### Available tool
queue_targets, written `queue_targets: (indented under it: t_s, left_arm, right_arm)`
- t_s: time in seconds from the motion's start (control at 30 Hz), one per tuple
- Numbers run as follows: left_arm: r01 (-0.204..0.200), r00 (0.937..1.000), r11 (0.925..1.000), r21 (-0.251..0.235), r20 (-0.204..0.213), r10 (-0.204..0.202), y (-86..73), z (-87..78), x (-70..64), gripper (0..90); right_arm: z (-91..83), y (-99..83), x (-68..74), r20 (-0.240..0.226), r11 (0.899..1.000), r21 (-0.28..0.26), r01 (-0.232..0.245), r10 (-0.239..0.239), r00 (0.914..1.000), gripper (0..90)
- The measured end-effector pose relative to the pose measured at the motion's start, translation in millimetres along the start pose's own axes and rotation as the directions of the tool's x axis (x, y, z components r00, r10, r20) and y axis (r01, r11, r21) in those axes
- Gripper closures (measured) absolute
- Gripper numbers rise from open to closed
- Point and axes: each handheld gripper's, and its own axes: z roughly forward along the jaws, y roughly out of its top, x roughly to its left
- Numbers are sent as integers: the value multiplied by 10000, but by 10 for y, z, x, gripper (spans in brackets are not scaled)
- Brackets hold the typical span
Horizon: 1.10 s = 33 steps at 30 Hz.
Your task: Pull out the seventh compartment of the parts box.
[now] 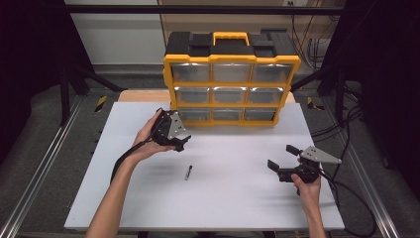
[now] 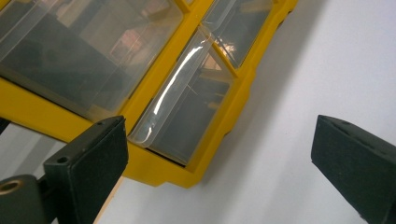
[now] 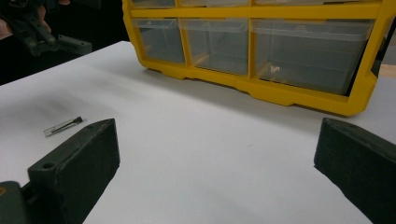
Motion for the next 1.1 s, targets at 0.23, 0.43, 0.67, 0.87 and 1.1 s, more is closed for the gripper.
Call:
queue_targets:
  t_s: [0.23, 0.43, 0.67, 0.87, 1.1]
  left_arm:
    - [-408, 9992, 9992, -3, -42, 408, 26, 51, 19, 41]
    - [-766, 9970, 9971, 5, -131, 766, 44, 118, 17, 45]
    - [-1220, 9924, 9924, 169, -135, 1222, 48, 198, 17, 52]
    - [-1707, 9851, 9849, 283, -146, 1712, 72, 283, 11, 56]
    - [-2086, 9777, 9767, 513, -139, 2096, 75, 350, 1, 57]
  right_arm:
    - [-1, 1, 0, -4, 10000, -11, -2, 2, 10000, 8]
    - [0, 0, 2, -16, 10000, 3, -4, 4, 10000, 8]
    - [0, 0, 4, -16, 10000, 9, -23, 23, 10000, 8]
    - [0, -1, 3, -6, 10000, 22, -9, 9, 10000, 8]
    - [-1, 0, 2, -4, 10000, -2, -3, 3, 10000, 8]
